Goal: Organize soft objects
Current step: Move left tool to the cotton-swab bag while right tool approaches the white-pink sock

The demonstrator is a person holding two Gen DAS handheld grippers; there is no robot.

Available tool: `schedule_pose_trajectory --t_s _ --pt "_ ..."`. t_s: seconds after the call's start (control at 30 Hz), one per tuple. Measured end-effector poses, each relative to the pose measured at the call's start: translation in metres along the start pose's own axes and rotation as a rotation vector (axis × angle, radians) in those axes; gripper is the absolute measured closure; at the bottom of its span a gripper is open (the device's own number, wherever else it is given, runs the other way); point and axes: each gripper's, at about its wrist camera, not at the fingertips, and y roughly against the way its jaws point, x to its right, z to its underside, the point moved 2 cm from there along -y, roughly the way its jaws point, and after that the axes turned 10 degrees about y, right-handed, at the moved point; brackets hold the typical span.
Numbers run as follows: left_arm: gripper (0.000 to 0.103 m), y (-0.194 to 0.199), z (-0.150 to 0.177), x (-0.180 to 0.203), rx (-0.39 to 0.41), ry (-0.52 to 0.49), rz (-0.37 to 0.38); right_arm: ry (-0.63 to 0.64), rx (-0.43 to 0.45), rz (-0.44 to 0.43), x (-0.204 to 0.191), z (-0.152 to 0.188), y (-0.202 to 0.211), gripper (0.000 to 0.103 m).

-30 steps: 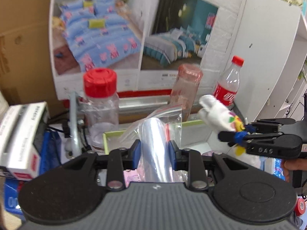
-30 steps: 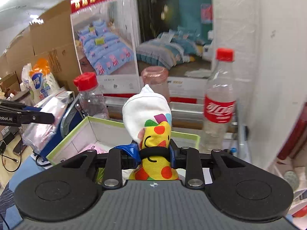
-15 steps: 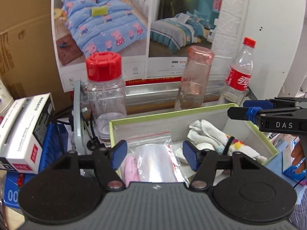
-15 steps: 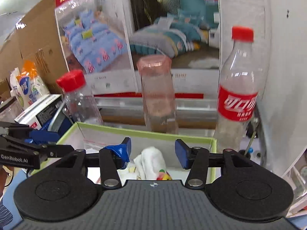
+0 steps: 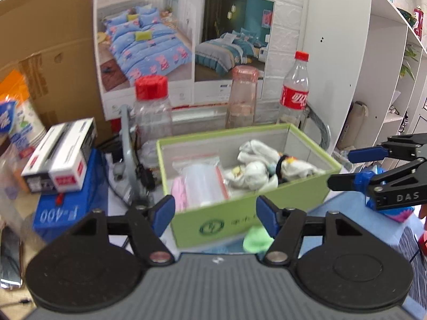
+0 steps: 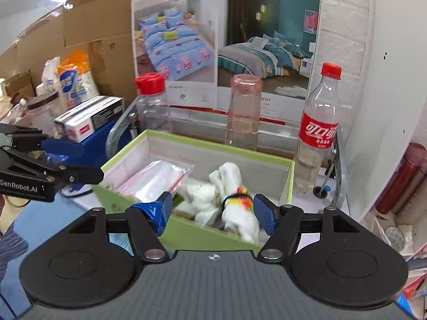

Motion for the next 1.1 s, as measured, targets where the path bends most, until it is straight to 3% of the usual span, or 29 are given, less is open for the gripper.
schedule_pose_trajectory --t_s 0.33,0.57,0.7,0.87,1.03,1.1 --pt "0.036 0.016 0.067 -0.035 -0.088 0.093 -0.052 0.129 -0.116 -0.104 -0.049 0.047 0.011 0.047" --pt "0.036 0.012 0.070 -0.052 -0.099 0.139 -0.066 0.338 -0.191 -0.225 -0.095 0.041 -0.016 0.046" --pt "0.036 0.009 0.068 -0.060 -0.104 0.153 -0.073 0.446 -0.268 -0.229 -0.108 0.036 -0.040 0.045" --pt "0.036 0.005 0.068 -0.066 -0.110 0.155 -0.085 0.458 -0.343 -0.068 -0.076 0.035 -0.040 0.045" --pt "0.036 0.012 0.067 -0.054 -0.094 0.135 -0.061 0.247 -0.349 0.213 0.007 0.055 -0.020 0.044" --pt "0.036 0.018 0.067 -0.043 -0.083 0.102 -0.052 0.157 -0.287 0.230 0.023 0.064 -0.001 0.044"
